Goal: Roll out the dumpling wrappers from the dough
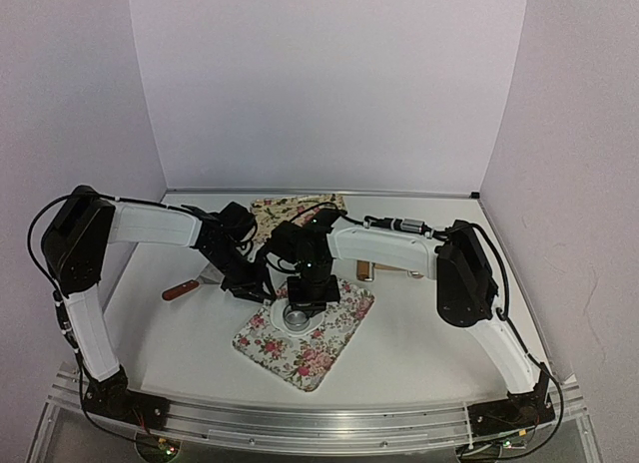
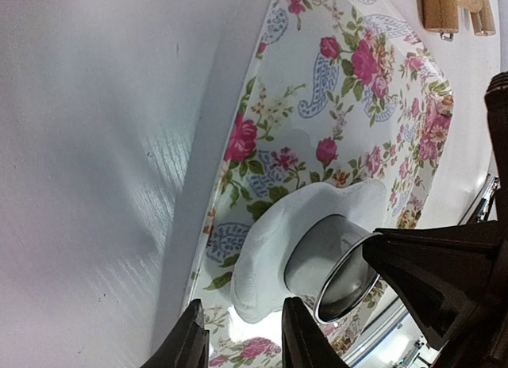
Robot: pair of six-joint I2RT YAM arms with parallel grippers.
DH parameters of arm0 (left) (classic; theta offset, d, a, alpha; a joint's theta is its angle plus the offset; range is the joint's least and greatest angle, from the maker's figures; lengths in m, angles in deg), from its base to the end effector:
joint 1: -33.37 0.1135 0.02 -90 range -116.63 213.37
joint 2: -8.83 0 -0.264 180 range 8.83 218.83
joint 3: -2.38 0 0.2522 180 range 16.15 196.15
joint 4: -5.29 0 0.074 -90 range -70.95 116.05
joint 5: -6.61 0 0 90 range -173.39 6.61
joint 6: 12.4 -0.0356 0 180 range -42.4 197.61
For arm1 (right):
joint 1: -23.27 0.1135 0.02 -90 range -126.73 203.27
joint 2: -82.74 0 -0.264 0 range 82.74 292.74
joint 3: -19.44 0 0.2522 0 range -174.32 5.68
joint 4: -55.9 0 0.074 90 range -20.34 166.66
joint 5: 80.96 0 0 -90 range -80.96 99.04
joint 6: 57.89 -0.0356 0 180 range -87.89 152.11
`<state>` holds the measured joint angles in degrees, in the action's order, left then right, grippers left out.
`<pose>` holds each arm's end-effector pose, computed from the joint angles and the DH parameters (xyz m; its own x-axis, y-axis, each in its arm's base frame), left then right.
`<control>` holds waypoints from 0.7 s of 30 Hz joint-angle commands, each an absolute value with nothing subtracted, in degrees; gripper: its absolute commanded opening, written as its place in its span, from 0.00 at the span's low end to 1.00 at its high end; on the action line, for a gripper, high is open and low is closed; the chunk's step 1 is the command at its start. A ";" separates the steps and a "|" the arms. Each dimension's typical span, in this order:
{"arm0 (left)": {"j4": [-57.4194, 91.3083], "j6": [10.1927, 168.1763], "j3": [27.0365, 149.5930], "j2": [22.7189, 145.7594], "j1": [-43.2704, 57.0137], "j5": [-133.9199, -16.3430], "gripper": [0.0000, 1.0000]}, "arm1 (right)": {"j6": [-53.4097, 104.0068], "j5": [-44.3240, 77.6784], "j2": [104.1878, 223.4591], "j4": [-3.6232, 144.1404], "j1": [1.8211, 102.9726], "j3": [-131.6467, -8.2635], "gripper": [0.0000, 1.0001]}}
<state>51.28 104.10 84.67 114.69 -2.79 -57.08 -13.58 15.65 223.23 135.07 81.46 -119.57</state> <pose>0.2816 -0.2253 0.1674 -0.9688 0.2126 -0.1272 0.2476 0.8127 -0.5275 0.2567 0.4216 0.1670 -0.9744 -0.2224 -0.0322 -0.2244 0.9547 0.1956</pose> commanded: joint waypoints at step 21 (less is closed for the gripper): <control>45.73 105.40 83.37 121.80 -3.48 -49.86 0.30 | -12.35 14.51 228.16 140.99 81.40 -118.60 0.00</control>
<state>47.38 104.96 83.17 119.88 -3.32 -50.63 -12.93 15.69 223.42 135.39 81.44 -119.94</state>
